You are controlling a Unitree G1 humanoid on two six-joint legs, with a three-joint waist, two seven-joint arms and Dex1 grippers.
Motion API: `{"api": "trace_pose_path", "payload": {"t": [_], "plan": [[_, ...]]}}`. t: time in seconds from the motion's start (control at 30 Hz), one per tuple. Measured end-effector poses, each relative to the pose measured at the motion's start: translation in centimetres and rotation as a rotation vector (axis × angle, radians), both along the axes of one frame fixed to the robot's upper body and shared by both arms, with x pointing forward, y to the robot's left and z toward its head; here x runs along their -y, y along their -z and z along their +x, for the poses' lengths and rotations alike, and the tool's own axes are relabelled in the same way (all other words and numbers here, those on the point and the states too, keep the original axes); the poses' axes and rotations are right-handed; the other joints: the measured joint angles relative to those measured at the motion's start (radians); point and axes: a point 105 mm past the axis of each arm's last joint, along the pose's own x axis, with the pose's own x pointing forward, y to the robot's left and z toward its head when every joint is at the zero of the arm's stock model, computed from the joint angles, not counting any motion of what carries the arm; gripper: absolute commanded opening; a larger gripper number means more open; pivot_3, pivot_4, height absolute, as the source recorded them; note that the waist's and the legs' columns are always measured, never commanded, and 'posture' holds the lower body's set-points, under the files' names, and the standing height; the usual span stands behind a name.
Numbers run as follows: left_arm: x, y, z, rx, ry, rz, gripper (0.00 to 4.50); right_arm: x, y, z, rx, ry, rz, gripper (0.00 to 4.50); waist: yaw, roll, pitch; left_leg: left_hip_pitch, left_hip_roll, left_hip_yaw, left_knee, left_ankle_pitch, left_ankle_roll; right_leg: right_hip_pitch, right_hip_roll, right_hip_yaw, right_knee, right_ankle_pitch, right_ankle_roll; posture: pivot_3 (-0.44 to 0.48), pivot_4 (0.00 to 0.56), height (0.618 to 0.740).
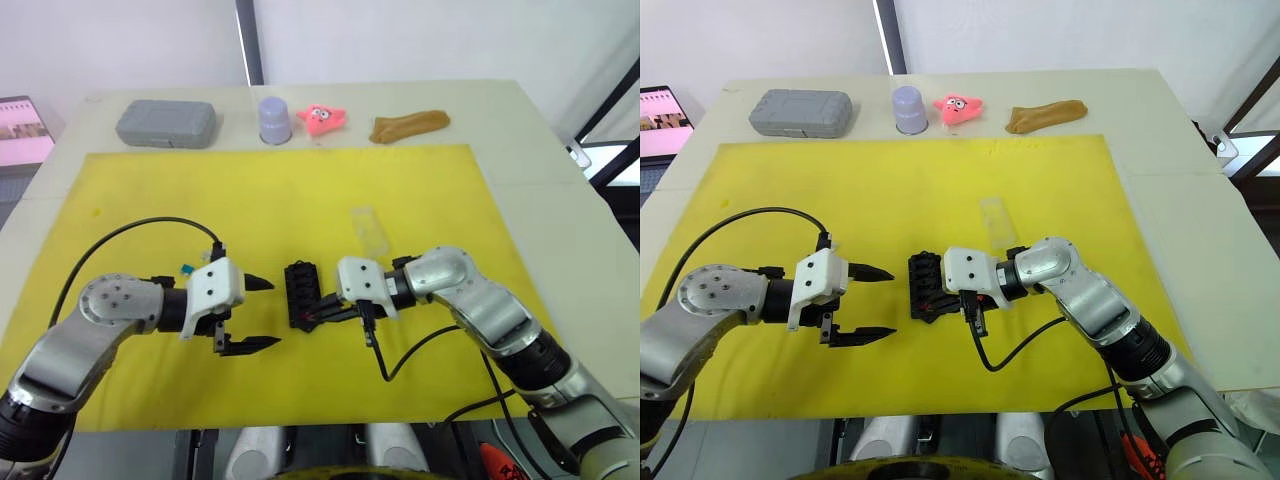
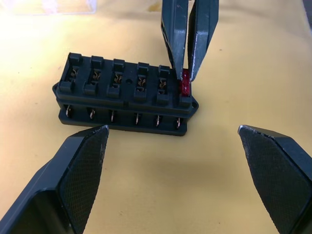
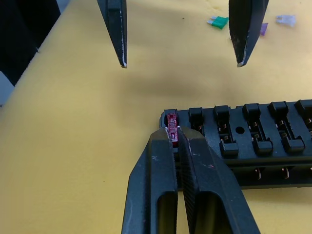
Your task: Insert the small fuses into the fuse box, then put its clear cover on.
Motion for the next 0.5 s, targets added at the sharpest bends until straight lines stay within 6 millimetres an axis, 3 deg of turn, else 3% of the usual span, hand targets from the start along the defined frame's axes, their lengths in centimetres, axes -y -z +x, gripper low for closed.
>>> {"api": "trace_pose_path", "payload": {"t": [0.17,0.27,0.37,0.5], "plan": [[0.03,-0.06,0.06,0.003,-0.002,-0.001,4.47,-0.06,-0.18,0.04,-0.016,0.003,0.004,0.0,0.0,0.0,0.0,0.0,0.0,0.0,0.0,0.0,0.0,0.0,0.0,0.0,0.0,0.0,0.0,0.0,0.15,0.731],[0.03,-0.08,0.11,0.006,-0.004,-0.002,4.5,-0.01,-0.11,0.11,-0.019,0.006,0.001,1.07,0.0,0.0,0.0,0.0,0.0,0.0,0.0,0.0,0.0,0.0,0.0,0.0,0.0,0.0,0.0,0.0,0.15,0.731],[0.04,-0.09,0.15,0.007,-0.006,-0.003,4.5,-0.01,-0.05,0.1,-0.028,0.004,0.003,2.49,0.0,0.0,0.0,0.0,0.0,0.0,0.0,0.0,0.0,0.0,0.0,0.0,0.0,0.0,0.0,0.0,0.15,0.731],[0.03,-0.1,0.17,0.008,-0.007,-0.002,4.5,0.0,-0.14,0.13,-0.039,0.009,0.009,2.49,0.0,0.0,0.0,0.0,0.0,0.0,0.0,0.0,0.0,0.0,0.0,0.0,0.0,0.0,0.0,0.0,0.15,0.731]]}}
